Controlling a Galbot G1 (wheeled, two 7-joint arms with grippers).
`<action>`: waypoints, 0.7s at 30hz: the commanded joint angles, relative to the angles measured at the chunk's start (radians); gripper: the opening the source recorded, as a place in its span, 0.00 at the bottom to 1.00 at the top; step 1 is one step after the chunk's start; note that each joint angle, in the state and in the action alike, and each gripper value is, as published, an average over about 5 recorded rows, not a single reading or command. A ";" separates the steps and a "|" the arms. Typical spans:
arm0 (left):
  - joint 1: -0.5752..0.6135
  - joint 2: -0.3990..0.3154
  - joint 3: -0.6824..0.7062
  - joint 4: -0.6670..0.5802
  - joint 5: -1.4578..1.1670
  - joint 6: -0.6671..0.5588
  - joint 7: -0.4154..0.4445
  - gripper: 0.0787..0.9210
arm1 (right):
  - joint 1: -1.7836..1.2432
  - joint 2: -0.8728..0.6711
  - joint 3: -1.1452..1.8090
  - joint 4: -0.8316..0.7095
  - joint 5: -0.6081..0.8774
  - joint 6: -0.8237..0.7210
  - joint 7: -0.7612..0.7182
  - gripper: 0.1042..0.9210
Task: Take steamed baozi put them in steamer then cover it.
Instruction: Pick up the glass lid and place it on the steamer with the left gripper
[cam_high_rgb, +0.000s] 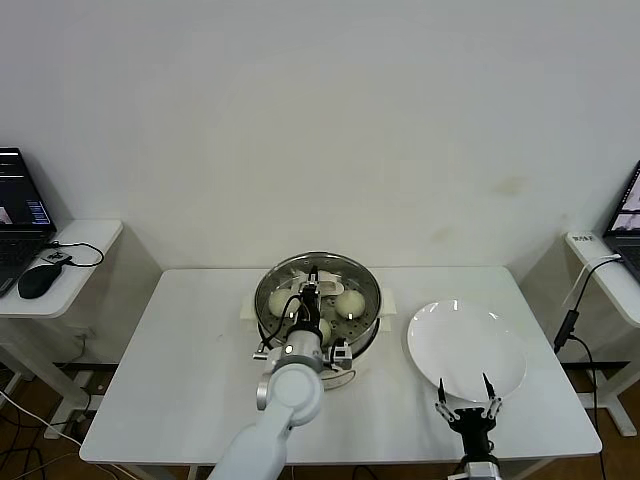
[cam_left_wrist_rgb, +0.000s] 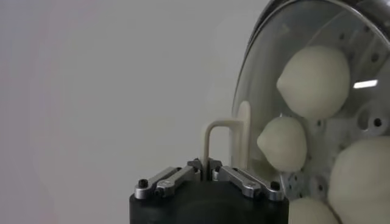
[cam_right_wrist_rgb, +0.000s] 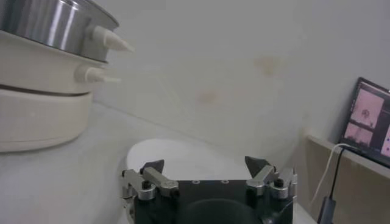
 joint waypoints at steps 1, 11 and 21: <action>-0.001 -0.012 0.000 0.000 0.002 -0.001 0.001 0.07 | 0.000 0.002 -0.006 -0.002 -0.004 0.002 0.001 0.88; 0.007 -0.018 0.002 -0.007 -0.013 -0.008 -0.003 0.07 | -0.005 0.005 -0.010 0.000 -0.012 0.003 -0.002 0.88; 0.060 0.000 -0.004 -0.120 -0.029 -0.023 -0.005 0.20 | -0.006 0.005 -0.014 -0.003 -0.014 0.001 -0.004 0.88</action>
